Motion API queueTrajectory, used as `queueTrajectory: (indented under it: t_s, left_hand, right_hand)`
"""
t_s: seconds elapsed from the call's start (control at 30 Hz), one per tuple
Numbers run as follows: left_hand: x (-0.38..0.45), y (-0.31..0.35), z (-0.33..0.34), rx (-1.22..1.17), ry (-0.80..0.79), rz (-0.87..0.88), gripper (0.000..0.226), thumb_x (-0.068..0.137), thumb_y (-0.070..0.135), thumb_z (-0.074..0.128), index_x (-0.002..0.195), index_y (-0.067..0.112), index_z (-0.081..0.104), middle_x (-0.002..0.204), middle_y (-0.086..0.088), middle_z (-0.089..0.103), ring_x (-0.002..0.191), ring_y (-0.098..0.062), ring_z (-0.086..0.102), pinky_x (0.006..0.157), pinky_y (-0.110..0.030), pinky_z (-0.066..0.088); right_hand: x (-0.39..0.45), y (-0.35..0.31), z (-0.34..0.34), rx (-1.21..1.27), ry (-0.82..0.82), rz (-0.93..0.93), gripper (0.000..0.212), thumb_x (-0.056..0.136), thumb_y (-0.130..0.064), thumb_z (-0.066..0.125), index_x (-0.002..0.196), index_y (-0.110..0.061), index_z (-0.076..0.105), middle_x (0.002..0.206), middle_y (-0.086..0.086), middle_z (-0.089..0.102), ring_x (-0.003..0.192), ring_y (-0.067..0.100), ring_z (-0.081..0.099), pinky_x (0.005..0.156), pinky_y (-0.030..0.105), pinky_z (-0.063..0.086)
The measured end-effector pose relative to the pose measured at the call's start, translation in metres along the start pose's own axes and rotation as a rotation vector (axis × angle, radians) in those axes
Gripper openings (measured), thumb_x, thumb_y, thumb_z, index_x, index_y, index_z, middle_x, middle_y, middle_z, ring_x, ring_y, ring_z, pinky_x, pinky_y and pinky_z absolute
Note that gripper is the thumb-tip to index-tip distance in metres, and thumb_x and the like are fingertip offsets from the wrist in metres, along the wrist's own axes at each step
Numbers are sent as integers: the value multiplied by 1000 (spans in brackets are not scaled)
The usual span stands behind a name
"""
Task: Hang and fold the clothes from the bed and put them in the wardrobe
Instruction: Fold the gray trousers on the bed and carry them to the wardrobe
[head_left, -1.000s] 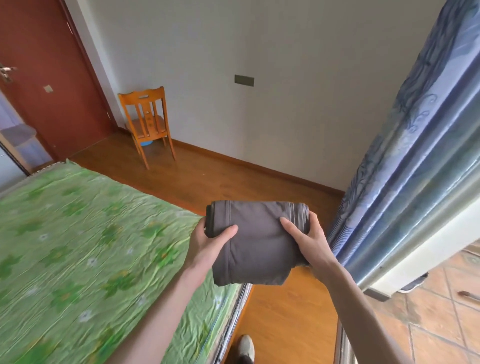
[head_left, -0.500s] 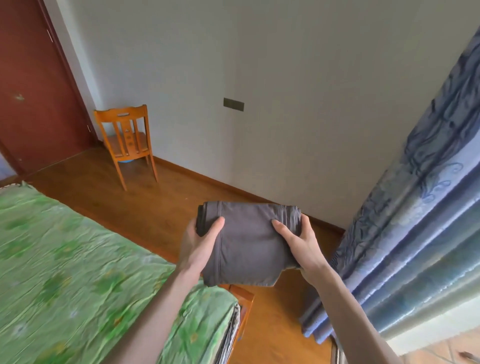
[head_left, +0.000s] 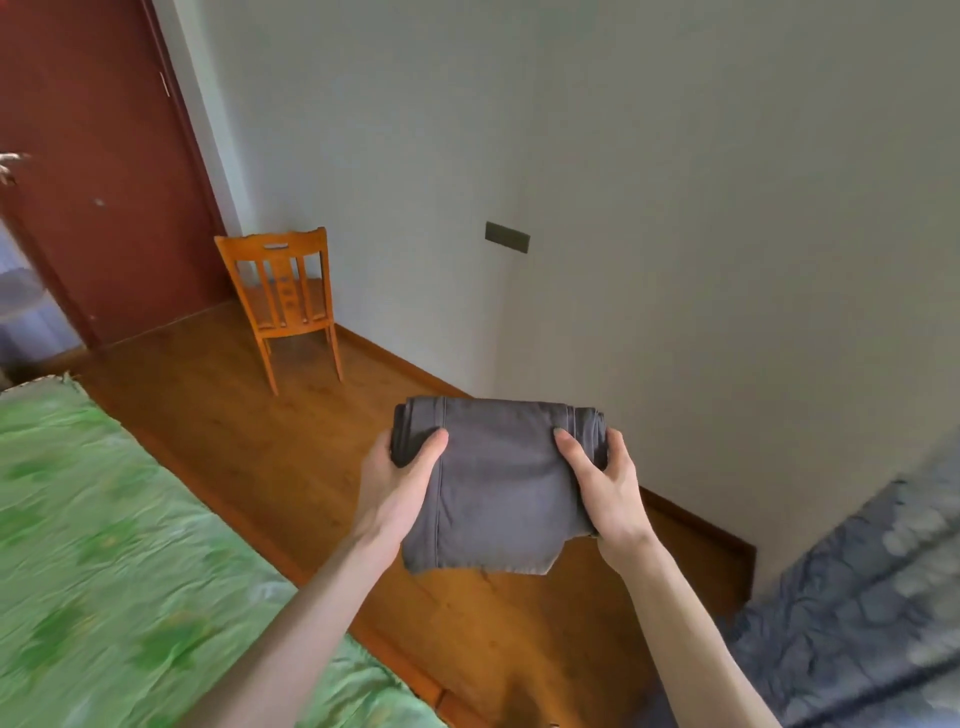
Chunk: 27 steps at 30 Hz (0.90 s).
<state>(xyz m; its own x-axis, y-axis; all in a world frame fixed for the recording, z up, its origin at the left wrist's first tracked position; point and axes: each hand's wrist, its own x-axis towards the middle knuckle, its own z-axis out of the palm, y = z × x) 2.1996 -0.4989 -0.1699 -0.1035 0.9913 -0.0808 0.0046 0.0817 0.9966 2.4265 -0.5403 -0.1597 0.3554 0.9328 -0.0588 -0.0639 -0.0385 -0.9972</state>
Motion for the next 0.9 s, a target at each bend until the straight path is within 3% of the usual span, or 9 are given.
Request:
queueTrajectory:
  t_s: [0.13, 0.3, 0.43, 0.5, 0.73, 0.8, 0.9]
  left_hand:
    - [52, 2, 27, -5, 113, -2, 37, 92, 48, 76, 123, 30, 65, 112, 14, 70, 102, -8, 66, 74, -18, 50]
    - [115, 10, 63, -48, 235, -36, 31, 93, 50, 74, 119, 38, 63, 112, 16, 69, 101, -9, 68, 75, -22, 53]
    - [160, 16, 82, -50, 336, -25, 34, 95, 51, 71, 123, 37, 58, 114, 19, 66, 101, -8, 66, 72, -19, 50]
    - [177, 19, 85, -39, 377, -21, 42, 95, 54, 70, 129, 35, 55, 116, 19, 65, 103, -8, 66, 73, -18, 50]
    - [227, 29, 51, -1, 569, -30, 44, 95, 54, 70, 129, 30, 57, 115, 14, 67, 101, -11, 68, 75, -22, 54]
    - [241, 30, 38, 1, 610, -25, 40, 95, 53, 71, 126, 31, 58, 113, 14, 67, 100, -10, 68, 76, -23, 54]
    - [264, 30, 20, -16, 668, -28, 38, 94, 53, 72, 123, 32, 61, 114, 13, 69, 102, -9, 68, 82, -29, 57]
  right_hand:
    - [80, 0, 6, -2, -90, -1, 42, 87, -51, 79, 122, -38, 58, 119, -8, 72, 98, 3, 73, 71, 20, 61]
    - [182, -9, 15, -48, -196, -12, 62, 87, -55, 79, 139, -32, 55, 125, -11, 70, 106, 5, 71, 83, 24, 62]
    - [252, -16, 28, -83, -304, -37, 54, 89, -54, 77, 134, -38, 53, 124, -14, 67, 102, 1, 70, 73, 18, 60]
    - [281, -19, 41, -111, -339, -43, 53, 90, -52, 76, 135, -38, 51, 125, -14, 65, 107, 5, 68, 75, 21, 61]
    - [355, -14, 123, -174, -517, -41, 65, 90, -60, 72, 145, -37, 47, 133, -11, 60, 119, 14, 62, 97, 41, 60]
    - [369, -12, 147, -176, -555, -42, 69, 86, -64, 72, 145, -38, 46, 134, -12, 60, 119, 13, 62, 96, 40, 61]
    - [388, -10, 182, -164, -622, -49, 58, 84, -66, 73, 133, -47, 50, 127, -18, 62, 117, 11, 64, 85, 28, 62]
